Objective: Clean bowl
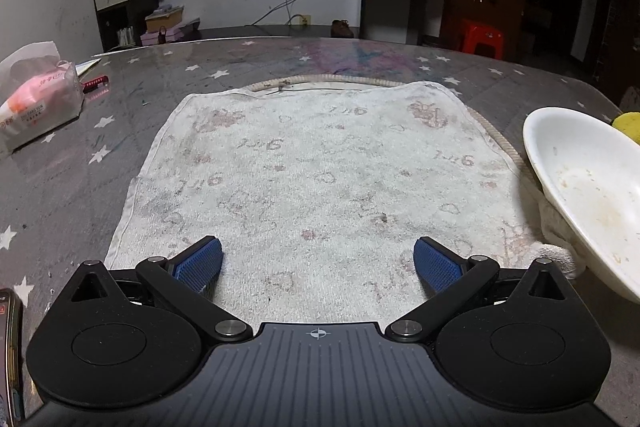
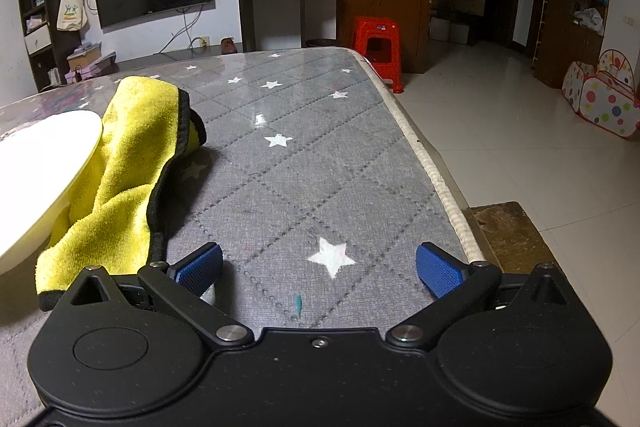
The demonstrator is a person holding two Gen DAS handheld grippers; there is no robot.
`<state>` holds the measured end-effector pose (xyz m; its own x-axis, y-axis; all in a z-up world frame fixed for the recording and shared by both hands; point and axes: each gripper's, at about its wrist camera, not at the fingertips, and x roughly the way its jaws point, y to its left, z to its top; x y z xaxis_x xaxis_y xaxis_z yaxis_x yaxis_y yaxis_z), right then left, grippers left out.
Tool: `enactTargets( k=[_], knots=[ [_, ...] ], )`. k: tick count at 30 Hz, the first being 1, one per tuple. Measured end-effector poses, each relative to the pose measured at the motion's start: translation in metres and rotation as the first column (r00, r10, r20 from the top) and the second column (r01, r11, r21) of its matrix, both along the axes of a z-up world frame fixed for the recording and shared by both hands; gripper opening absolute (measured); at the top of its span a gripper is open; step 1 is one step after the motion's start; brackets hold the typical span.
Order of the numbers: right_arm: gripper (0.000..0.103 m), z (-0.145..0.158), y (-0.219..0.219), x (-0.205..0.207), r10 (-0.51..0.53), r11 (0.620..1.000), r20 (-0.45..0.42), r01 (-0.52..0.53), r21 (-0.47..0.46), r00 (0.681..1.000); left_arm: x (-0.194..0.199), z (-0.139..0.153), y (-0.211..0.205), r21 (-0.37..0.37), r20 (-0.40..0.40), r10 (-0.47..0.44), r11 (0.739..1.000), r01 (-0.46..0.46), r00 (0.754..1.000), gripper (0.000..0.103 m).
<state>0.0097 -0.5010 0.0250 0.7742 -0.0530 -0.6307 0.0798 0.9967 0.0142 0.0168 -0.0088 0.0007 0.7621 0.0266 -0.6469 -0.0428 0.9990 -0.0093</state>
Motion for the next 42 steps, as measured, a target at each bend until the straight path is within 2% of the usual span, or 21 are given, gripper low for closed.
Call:
enactTargets(
  k=[19,42],
  knots=[
    [0.103,0.000,-0.019,0.002,0.001,1.000,0.006,-0.001,0.011,1.000,0.002,0.000,-0.002,0.003,-0.001,-0.001,1.000,0.001,1.000,0.103],
    [0.103,0.000,-0.007,0.000,0.000,1.000,0.008,0.000,0.011,1.000,0.002,0.000,-0.002,0.003,0.000,-0.001,1.000,0.001,1.000,0.103]
  ],
)
